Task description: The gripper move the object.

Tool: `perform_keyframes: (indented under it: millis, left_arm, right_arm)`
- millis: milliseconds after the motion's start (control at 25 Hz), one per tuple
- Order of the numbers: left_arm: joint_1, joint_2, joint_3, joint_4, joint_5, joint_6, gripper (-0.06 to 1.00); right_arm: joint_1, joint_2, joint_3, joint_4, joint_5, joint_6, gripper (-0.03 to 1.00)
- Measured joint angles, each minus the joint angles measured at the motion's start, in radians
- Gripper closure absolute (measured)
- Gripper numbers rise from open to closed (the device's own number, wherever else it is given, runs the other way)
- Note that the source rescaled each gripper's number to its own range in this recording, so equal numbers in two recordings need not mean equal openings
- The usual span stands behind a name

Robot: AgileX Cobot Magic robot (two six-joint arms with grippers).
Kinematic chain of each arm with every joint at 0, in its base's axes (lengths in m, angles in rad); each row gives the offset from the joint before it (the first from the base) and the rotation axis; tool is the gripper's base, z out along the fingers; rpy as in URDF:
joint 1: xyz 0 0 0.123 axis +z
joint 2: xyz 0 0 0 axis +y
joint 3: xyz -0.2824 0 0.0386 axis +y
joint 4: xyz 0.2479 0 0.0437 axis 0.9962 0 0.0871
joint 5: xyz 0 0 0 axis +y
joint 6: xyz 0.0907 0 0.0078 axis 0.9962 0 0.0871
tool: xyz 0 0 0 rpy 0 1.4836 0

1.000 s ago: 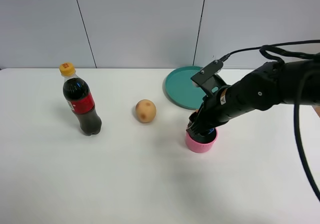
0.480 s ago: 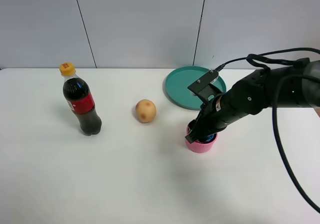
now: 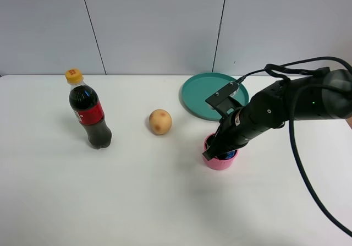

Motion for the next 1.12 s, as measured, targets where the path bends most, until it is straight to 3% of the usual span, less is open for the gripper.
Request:
perform_keyframes:
  millis: [400, 520, 600, 960, 1120]
  left_arm:
    - [0.000, 0.000, 0.000, 0.000, 0.000, 0.000, -0.06]
    - [0.000, 0.000, 0.000, 0.000, 0.000, 0.000, -0.06]
    - [0.000, 0.000, 0.000, 0.000, 0.000, 0.000, -0.06]
    - [0.000, 0.000, 0.000, 0.000, 0.000, 0.000, -0.06]
    - [0.000, 0.000, 0.000, 0.000, 0.000, 0.000, -0.06]
  right_arm:
    - [0.000, -0.015, 0.000, 0.018, -0.002, 0.011, 0.94]
    - [0.000, -0.039, 0.000, 0.018, -0.003, 0.019, 0.58]
    - [0.000, -0.051, 0.000, 0.018, -0.004, 0.021, 0.45]
    - [0.000, -0.090, 0.000, 0.027, 0.012, 0.027, 0.34]
    - [0.000, -0.196, 0.000, 0.042, 0.064, 0.034, 0.04]
